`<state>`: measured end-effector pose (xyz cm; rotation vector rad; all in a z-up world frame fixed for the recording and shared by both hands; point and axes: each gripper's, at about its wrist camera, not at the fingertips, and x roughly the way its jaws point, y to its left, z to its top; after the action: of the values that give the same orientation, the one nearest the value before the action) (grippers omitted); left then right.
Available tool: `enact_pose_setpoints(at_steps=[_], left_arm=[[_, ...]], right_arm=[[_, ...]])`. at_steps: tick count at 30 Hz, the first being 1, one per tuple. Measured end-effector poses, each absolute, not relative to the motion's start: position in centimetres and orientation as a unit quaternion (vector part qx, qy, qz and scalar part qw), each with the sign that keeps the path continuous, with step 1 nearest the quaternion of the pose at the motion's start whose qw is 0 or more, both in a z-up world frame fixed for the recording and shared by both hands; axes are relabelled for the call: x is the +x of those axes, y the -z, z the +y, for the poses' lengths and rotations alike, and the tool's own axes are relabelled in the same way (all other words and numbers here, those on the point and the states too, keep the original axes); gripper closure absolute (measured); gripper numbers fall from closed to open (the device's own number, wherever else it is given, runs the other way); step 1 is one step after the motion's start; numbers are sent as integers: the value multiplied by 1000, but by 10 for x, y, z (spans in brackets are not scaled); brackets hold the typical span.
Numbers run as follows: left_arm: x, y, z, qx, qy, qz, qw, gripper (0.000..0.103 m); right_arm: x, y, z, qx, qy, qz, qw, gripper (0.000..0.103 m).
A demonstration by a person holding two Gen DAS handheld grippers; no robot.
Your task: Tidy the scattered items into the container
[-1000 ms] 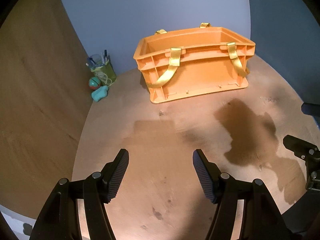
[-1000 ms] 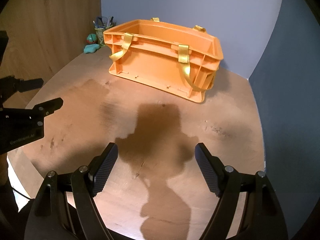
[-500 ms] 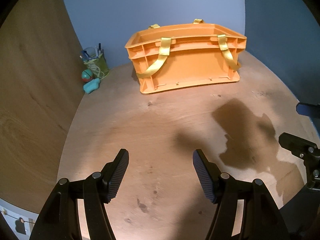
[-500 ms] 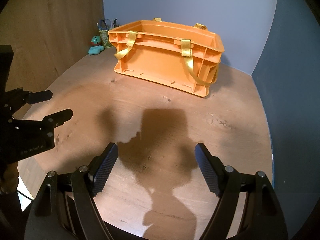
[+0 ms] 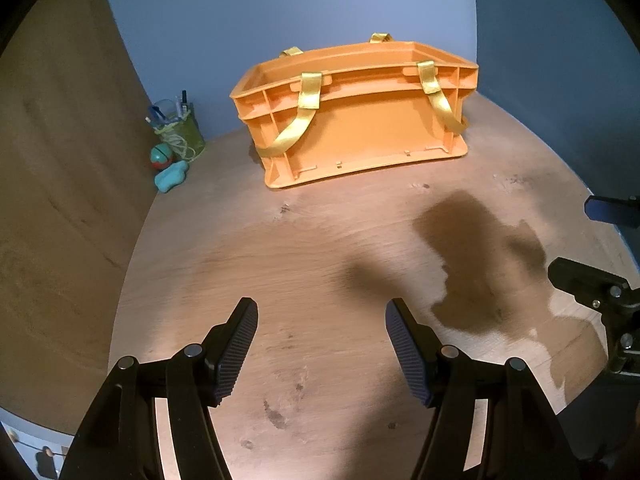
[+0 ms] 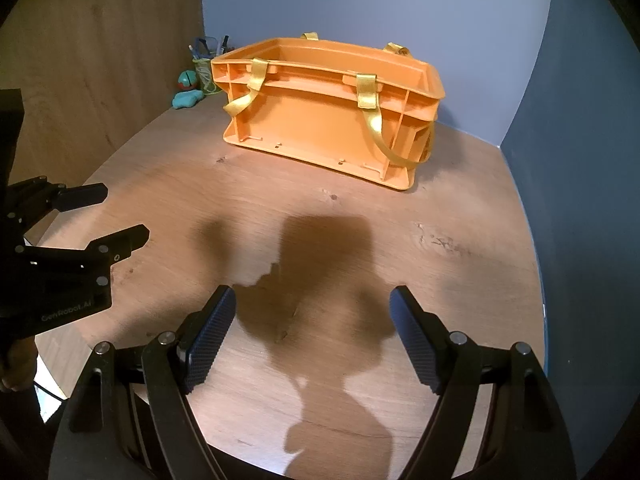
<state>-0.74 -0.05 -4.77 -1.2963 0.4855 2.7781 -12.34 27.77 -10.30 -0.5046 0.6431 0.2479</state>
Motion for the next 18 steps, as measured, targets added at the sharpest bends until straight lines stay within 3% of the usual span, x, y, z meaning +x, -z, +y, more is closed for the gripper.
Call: enact_pose_setpoints(at_steps=[18], left_arm=[[-31, 58, -5, -442, -883, 157, 22, 40]], right_arm=[[-101, 105, 284, -241, -117, 324, 907, 26]])
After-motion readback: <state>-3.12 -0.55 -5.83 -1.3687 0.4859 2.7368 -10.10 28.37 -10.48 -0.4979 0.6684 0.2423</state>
